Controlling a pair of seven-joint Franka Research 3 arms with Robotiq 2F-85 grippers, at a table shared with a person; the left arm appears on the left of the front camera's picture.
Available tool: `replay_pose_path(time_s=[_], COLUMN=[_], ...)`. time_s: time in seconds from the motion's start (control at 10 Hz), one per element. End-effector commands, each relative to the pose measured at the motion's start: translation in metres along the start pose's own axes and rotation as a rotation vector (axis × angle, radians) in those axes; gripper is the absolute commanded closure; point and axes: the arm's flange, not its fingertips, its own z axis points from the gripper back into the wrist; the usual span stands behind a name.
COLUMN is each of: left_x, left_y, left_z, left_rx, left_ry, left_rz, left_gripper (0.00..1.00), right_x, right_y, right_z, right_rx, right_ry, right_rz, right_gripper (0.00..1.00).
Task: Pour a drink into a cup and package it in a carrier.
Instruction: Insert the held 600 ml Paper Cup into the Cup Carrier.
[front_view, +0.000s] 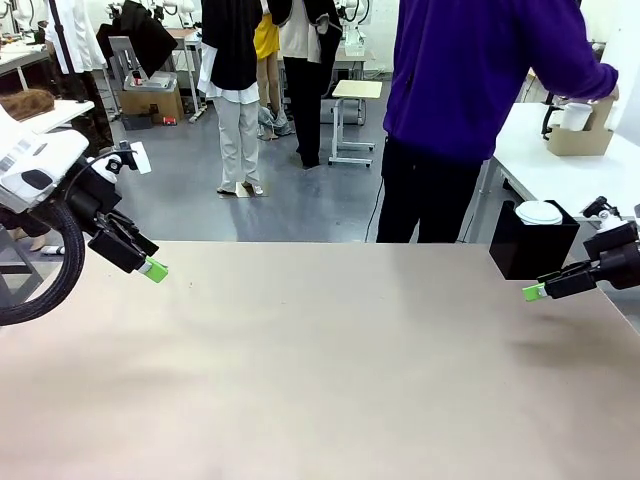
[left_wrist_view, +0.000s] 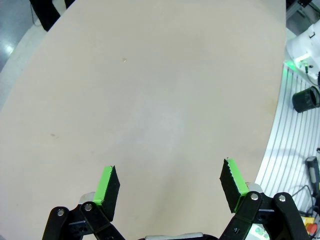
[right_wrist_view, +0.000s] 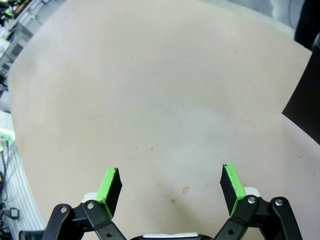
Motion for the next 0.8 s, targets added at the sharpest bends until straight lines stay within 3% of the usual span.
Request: replay_pose_path(time_s=[0.0,0.7], left_x=[-0.0004,-0.0004], left_y=[0.0000,0.0000], left_z=[-0.0004,-0.0004], left_rx=[-0.007,-0.007], left_ry=[-0.011,-0.011], left_rz=[-0.005,-0.005], left_gripper=[0.00,0.00], right_x=[0.0005,0.0005], right_y=[-0.0012,-0.0012], right_z=[0.0013,0.0013], right_rx=[0.009,0.009], right_ry=[-0.003,-0.003], right_rz=[-0.001,-0.001], right_gripper=[0.00,0.00])
